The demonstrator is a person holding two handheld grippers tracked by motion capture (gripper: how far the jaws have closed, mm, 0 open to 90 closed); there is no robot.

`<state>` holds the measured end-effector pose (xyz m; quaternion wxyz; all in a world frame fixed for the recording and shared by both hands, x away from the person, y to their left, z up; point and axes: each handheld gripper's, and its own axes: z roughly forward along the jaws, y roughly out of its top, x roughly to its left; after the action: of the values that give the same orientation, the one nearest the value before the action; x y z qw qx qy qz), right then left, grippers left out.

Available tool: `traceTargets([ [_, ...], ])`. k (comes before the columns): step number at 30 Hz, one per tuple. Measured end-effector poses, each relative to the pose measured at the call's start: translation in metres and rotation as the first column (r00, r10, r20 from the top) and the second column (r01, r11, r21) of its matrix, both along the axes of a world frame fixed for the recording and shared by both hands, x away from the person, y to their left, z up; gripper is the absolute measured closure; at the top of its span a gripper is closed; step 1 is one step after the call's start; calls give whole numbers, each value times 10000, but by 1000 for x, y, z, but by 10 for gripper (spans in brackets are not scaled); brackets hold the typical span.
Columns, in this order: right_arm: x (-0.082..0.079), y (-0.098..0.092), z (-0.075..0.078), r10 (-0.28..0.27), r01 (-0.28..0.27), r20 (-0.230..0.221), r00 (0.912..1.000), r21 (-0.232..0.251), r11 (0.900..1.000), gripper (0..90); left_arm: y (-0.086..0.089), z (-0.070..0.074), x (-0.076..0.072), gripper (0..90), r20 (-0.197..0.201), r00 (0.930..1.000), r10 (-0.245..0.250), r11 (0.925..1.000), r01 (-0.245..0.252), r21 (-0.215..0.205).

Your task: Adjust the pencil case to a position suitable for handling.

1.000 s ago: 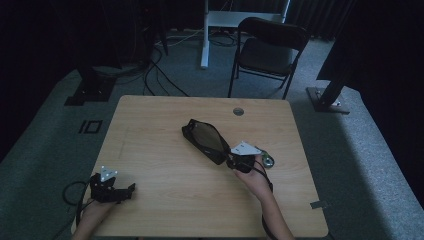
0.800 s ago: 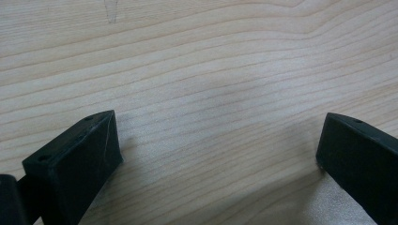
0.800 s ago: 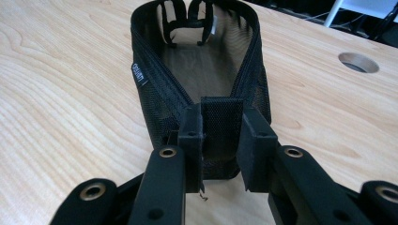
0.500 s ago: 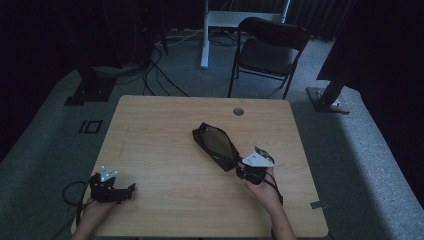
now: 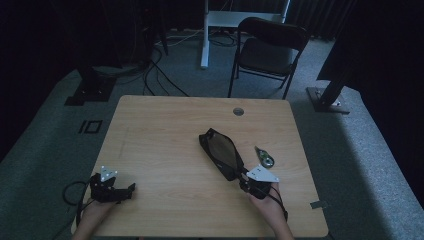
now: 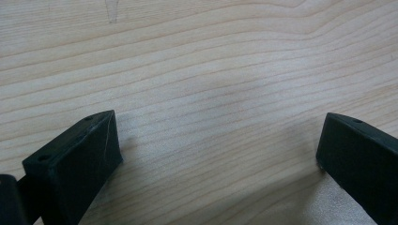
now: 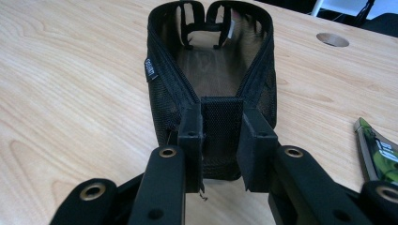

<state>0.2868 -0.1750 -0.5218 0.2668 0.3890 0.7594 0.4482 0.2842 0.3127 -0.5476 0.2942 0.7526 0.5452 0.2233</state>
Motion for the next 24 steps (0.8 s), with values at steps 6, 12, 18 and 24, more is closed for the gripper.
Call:
traceTargets([
  [6,-15,1,1,-58,65,-153,9999,404,9992,732,0,0,0,2,0,10000,0,10000,0,-1],
  [12,-26,5,0,-94,95,-60,9999,150,9998,732,0,0,0,2,-1,10000,0,10000,0,-1],
  [18,-36,11,-1,-138,139,118,9998,-160,9998,730,0,0,0,2,0,10000,-2,10000,2,1],
  [24,-43,11,-3,-158,161,223,9996,-142,9998,732,0,0,0,2,-1,10000,-4,10000,4,3],
])
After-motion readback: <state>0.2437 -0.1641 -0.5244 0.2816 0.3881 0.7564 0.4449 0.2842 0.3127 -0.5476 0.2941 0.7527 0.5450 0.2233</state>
